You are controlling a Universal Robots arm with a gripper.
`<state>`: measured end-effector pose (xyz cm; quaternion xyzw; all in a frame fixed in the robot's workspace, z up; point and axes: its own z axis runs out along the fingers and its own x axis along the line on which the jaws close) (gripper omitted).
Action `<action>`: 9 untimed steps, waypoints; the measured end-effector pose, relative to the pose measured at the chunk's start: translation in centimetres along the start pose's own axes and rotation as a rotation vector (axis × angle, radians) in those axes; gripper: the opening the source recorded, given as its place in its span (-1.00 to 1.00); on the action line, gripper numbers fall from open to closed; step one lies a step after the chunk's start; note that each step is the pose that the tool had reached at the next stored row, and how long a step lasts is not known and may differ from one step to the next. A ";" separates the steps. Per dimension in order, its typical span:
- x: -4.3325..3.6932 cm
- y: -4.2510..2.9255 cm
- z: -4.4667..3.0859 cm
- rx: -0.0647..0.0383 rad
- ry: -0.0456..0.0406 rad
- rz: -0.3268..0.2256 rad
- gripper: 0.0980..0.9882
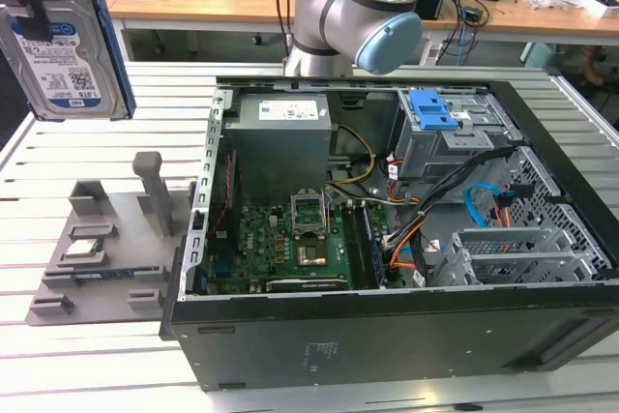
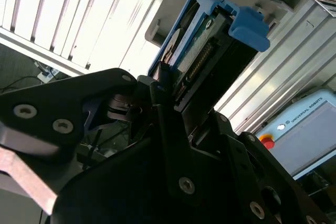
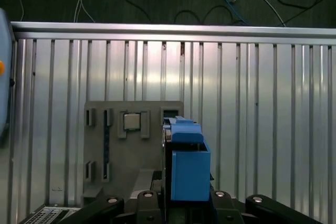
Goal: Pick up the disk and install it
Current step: 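Pick up the disk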
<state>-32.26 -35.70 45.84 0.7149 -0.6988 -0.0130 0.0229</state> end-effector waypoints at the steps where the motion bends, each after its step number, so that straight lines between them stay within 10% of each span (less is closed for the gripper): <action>1: 0.00 0.01 -0.39 0.000 -0.0001 0.000 -0.42; 9: 0.01 0.06 -2.62 -0.002 -0.0001 0.000 -0.42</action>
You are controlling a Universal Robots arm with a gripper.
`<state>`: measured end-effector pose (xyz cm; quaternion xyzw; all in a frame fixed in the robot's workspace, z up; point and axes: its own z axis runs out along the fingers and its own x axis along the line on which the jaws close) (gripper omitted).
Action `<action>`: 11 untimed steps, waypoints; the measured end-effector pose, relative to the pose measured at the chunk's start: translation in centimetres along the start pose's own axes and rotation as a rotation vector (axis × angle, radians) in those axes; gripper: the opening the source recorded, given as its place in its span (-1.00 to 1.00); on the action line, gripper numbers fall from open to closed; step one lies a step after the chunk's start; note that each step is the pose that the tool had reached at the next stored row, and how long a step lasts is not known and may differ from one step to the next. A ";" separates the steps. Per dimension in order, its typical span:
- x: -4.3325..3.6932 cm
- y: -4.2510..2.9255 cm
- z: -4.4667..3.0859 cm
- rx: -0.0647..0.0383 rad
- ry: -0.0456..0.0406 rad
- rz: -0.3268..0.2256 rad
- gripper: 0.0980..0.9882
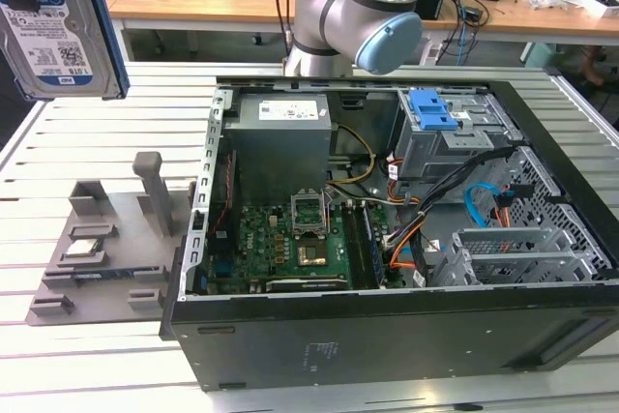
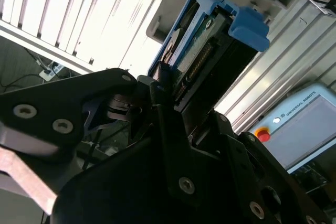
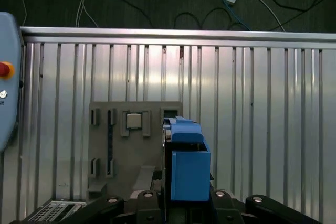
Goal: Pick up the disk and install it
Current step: 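Pick up the disk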
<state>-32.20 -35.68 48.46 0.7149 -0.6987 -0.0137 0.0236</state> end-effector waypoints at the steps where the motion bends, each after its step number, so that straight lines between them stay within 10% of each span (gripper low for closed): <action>1: 0.00 0.01 -0.26 0.000 0.0000 0.000 -0.42; 11: 0.02 0.10 -2.69 -0.002 -0.0001 0.000 -0.42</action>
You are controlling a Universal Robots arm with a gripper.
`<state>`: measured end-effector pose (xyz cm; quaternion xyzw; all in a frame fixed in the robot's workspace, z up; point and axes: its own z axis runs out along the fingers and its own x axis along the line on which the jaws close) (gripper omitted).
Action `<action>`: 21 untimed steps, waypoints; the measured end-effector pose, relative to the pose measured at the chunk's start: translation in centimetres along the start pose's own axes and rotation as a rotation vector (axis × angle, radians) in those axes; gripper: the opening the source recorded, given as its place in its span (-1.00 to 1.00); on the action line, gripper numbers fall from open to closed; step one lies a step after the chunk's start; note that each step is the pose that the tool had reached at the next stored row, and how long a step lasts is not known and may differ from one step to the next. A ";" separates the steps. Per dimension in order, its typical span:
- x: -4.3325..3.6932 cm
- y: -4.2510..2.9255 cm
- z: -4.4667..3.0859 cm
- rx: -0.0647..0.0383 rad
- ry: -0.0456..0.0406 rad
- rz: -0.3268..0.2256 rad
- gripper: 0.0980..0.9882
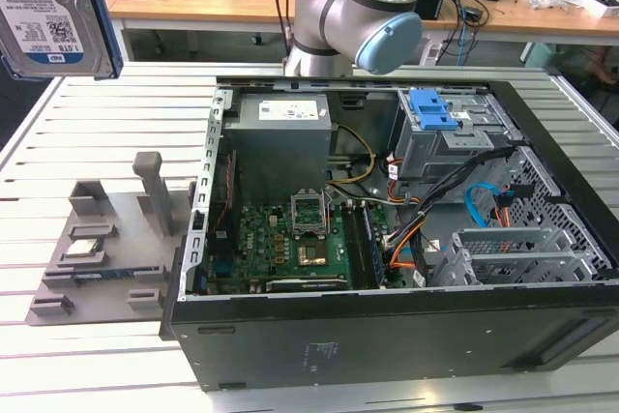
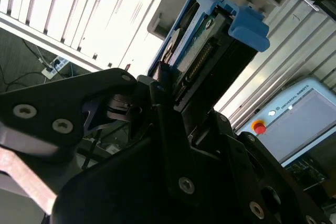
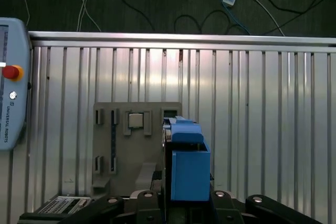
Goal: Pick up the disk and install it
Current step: 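Pick up the disk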
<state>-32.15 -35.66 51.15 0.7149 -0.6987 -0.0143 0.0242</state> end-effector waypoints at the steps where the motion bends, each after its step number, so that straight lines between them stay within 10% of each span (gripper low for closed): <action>1: 0.00 0.00 -0.08 0.000 0.0001 0.000 -0.42; 7: 0.01 -0.14 -0.11 0.000 0.0001 0.000 -0.42; 21: 0.13 -5.34 -0.40 0.000 0.0000 0.000 -0.42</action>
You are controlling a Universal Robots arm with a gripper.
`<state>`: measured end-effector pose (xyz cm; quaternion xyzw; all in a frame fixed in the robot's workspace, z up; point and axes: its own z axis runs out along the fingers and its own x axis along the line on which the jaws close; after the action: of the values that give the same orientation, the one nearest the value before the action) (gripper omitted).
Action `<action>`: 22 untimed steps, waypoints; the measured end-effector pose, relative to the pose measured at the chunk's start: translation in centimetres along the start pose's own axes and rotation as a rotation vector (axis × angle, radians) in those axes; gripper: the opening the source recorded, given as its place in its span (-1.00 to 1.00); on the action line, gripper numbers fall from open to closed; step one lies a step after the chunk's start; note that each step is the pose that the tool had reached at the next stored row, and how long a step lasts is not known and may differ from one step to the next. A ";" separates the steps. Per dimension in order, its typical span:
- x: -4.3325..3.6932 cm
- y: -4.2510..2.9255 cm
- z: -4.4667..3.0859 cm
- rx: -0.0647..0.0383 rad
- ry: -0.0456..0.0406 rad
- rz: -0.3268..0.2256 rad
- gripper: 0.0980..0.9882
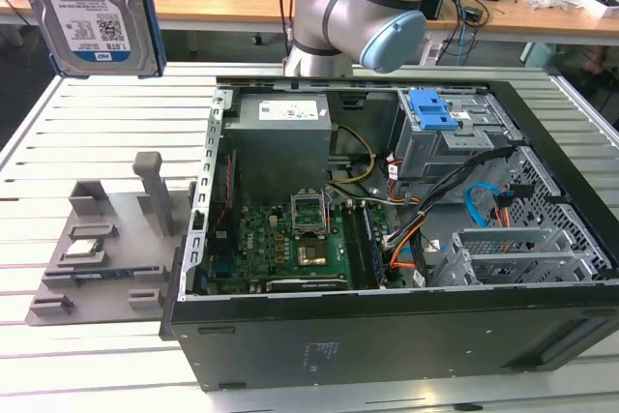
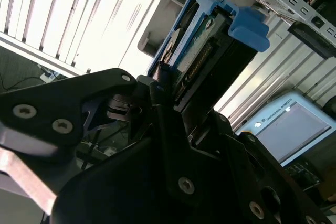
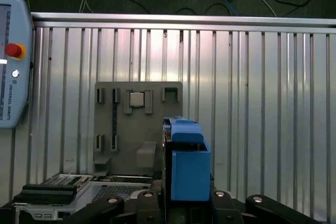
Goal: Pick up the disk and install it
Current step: 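Pick up the disk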
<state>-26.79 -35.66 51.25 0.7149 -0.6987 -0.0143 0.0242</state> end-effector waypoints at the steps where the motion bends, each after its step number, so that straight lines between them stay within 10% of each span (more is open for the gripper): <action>1: 0.01 -0.26 -0.01 0.000 0.0000 0.000 -0.42; 10: 0.09 -3.78 -0.20 0.000 -0.0001 0.000 -0.42; 22: 0.25 -10.50 -0.57 0.000 0.0000 0.000 -0.42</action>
<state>-16.28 -35.66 51.25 0.7149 -0.6986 -0.0144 0.0242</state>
